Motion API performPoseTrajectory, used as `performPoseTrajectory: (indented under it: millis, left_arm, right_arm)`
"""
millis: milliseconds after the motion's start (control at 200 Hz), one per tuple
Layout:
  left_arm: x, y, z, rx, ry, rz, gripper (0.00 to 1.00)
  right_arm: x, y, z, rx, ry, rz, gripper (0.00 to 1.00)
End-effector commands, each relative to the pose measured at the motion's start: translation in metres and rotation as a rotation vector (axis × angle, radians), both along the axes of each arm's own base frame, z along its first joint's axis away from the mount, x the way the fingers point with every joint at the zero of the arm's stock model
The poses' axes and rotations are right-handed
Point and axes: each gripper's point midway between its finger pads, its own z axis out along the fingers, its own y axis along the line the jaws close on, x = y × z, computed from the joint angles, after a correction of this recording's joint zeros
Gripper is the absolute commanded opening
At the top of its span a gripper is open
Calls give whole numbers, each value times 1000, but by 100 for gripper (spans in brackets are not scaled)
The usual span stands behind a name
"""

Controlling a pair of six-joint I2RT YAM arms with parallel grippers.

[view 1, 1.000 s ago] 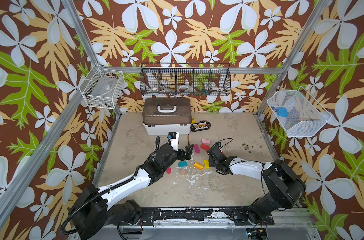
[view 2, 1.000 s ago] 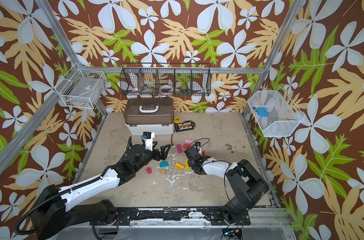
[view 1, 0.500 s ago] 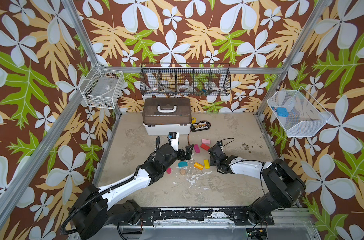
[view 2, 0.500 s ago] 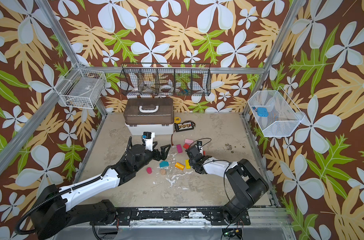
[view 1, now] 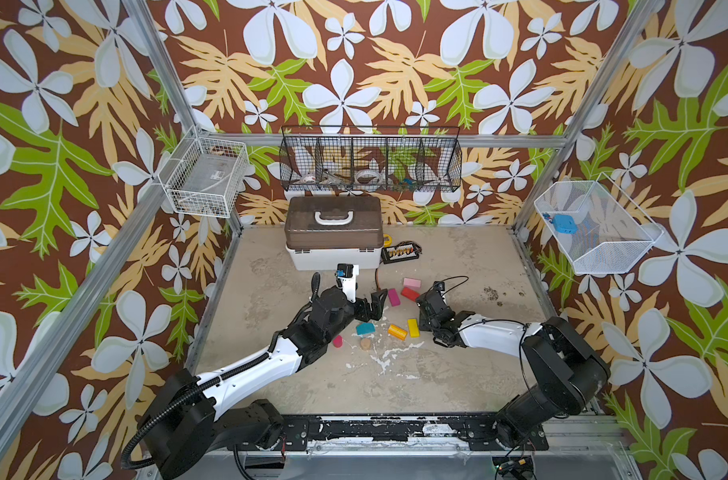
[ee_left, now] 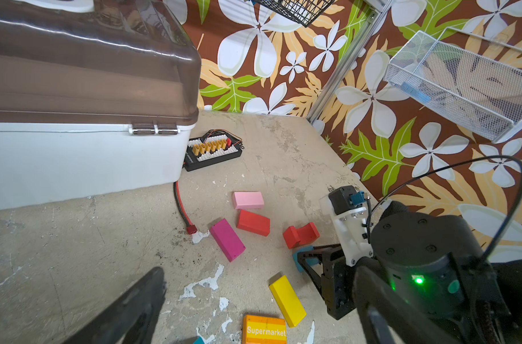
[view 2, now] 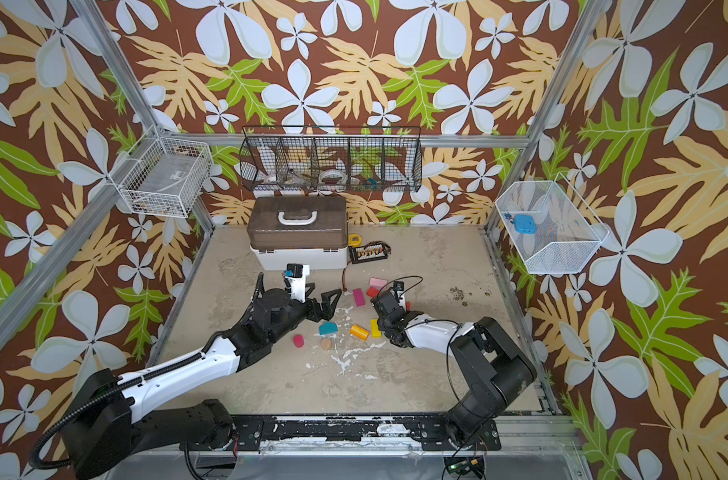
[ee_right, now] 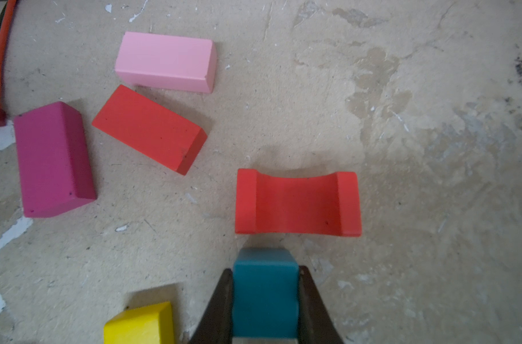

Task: Build the wood block tower

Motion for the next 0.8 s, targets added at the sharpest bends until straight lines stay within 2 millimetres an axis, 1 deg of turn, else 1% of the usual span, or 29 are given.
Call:
performPoseTrajectory:
  millis: [0, 165, 351, 551, 671, 797]
  left_arm:
    - [1, 0, 2, 6, -12, 3, 100]
    - [1, 0, 2, 7, -10, 2, 100]
    - [1, -1, 2, 7, -10, -1, 100]
    - [2, -2, 0, 10, -6, -3, 100]
    - [2, -2, 0, 9, -6, -5, 100]
    - [2, -2, 0, 9, -6, -6, 100]
  right_arm:
    - [-1, -4, -2, -21, 11, -5, 20]
    - [0, -4, -3, -22, 13, -3, 20]
    - [0, -3, -5, -24, 16, -3, 17]
    - [1, -2, -8, -27, 23, -2, 17]
    - [1, -3, -8, -30, 24, -5, 18]
    - [1, -4, -7, -33, 21, -10, 22]
